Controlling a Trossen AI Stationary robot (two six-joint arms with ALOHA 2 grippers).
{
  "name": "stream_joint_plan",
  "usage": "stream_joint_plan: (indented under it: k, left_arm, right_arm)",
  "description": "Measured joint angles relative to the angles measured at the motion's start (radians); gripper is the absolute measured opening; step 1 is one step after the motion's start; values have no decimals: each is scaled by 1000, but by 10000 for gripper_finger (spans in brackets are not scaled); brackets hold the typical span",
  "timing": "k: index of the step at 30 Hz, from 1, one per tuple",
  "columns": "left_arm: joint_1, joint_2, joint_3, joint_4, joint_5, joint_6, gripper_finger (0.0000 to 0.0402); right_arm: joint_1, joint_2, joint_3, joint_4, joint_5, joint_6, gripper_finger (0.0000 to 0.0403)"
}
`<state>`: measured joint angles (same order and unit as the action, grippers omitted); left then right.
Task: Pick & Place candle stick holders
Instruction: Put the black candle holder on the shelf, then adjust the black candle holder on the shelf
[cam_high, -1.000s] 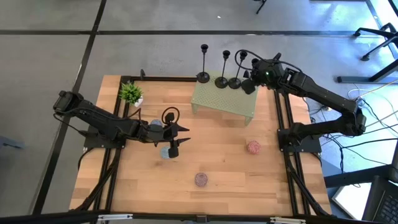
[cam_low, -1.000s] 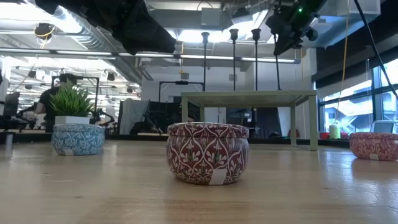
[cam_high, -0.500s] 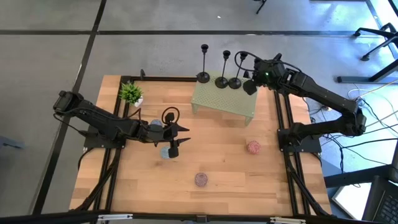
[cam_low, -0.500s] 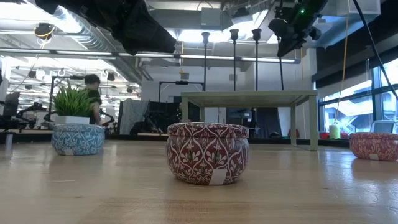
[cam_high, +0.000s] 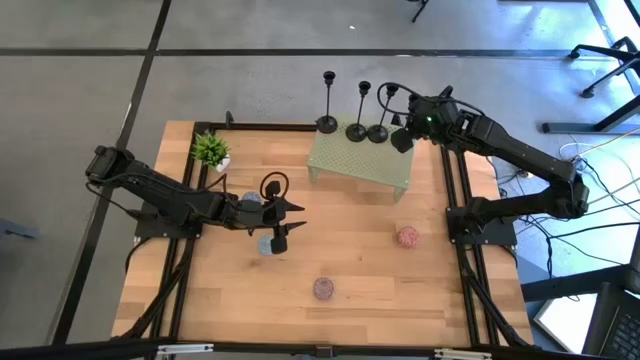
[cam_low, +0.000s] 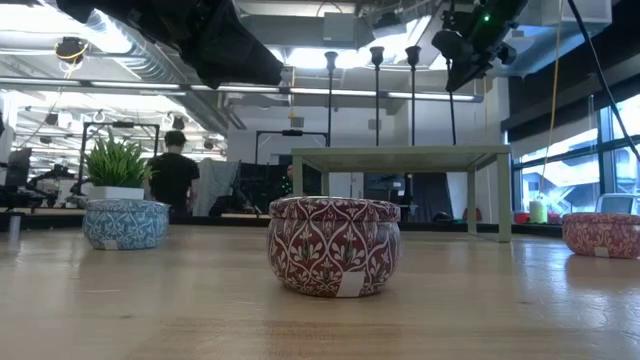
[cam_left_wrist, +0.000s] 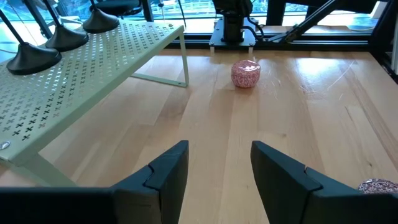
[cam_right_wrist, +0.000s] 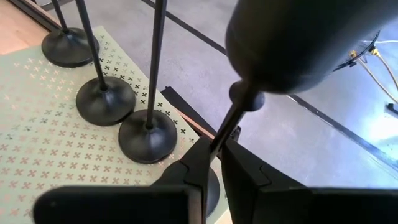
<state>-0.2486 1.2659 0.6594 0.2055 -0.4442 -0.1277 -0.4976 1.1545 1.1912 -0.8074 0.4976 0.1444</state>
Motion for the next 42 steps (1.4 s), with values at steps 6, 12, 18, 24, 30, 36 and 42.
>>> stream_joint_plan:
  k: [6,12,18,24,30,36,42]
  left_arm:
    - [0,0,0,0,0,0,171]
    - [0,0,0,0,0,0,171]
    - [0,0,0,0,0,0,171]
    - [0,0,0,1,0,-8,171]
    - [8,0,0,45,-13,-8,171]
    - [54,0,0,166,-81,-8,171]
    - [197,0,49,176,13,75,171]
  right_arm:
    - [0,0,-1,-1,-1,-34,51]
    - [0,1,-2,-19,7,-52,97]
    - [0,1,-2,-27,22,-44,142]
    - [8,-10,-2,-84,23,-51,167]
    - [10,-48,-2,-214,22,10,172]
    - [38,-108,-2,-370,-33,153,172]
    - [116,-143,-2,-398,-234,305,172]
